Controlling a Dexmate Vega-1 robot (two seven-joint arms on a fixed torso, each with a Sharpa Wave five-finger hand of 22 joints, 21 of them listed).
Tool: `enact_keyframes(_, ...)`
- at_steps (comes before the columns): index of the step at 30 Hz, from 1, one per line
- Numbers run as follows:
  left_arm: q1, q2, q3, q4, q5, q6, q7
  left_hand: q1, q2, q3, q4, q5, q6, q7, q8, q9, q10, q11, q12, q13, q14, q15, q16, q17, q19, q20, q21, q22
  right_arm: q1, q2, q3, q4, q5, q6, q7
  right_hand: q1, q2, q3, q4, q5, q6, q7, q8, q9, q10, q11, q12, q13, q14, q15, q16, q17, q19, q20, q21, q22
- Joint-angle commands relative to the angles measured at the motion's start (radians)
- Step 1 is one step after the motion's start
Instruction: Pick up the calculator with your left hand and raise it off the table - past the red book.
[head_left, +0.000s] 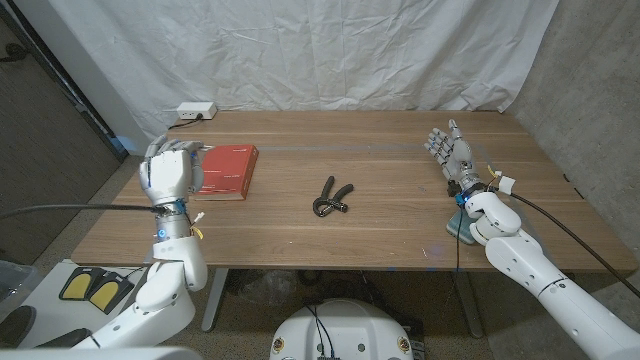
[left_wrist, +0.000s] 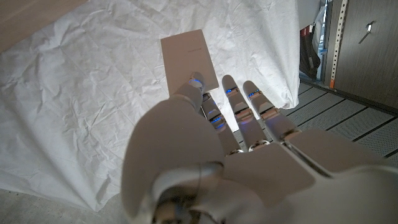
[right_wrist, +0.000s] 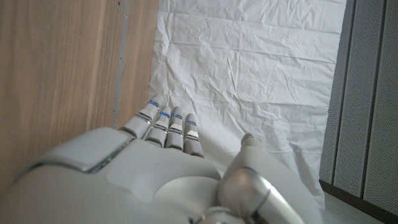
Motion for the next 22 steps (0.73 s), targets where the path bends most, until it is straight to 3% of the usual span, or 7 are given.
enact_keyframes(1,0.016,-0.002,-0.02,-0.017,0.019,0.002,0.006,0.001,-0.005,0.005,-0.001,-0.002,0.005,-0.003,-0.005,0.003,0.0,-0.001,-0.005,0.004,-0.005,-0.153,-0.001,0.002,-0.001,-0.112,0.007,0.002,-0.01,0.006,-0.001,-0.009,-0.004,0.012,-0.002,-0.002,0.008,0.001,-0.002,-0.004,0.006,-0.002,-0.002,0.002,0.007,0.003,-0.004,0.006,0.009,0.002,-0.001,0.006,0.012,0.002,-0.001,0.006)
enact_keyframes(12,0.029,-0.019,-0.038,-0.006,0.007,-0.045,0.033,0.0,-0.007,0.008,0.0,-0.002,0.005,-0.005,-0.01,0.003,0.0,-0.001,-0.005,0.004,-0.007,-0.154,-0.002,0.002,-0.003,-0.113,0.007,0.002,-0.028,-0.002,-0.003,-0.044,-0.015,0.006,-0.022,-0.002,0.008,0.001,-0.003,-0.005,0.006,-0.002,-0.003,0.002,0.008,0.003,-0.003,0.006,0.01,0.002,-0.001,0.006,0.012,0.003,-0.001,0.006)
enact_keyframes(22,0.025,-0.013,-0.031,-0.021,0.028,-0.031,0.001,0.0,-0.007,0.012,-0.001,-0.002,0.005,-0.004,-0.014,0.004,-0.002,-0.001,-0.006,0.004,-0.012,-0.155,-0.003,0.002,-0.006,-0.112,0.006,0.002,-0.034,-0.002,-0.002,-0.053,-0.014,0.01,-0.021,-0.002,0.009,0.0,-0.003,-0.005,0.005,-0.003,-0.003,0.002,0.008,0.003,-0.003,0.006,0.009,0.002,-0.002,0.006,0.013,0.003,-0.001,0.006)
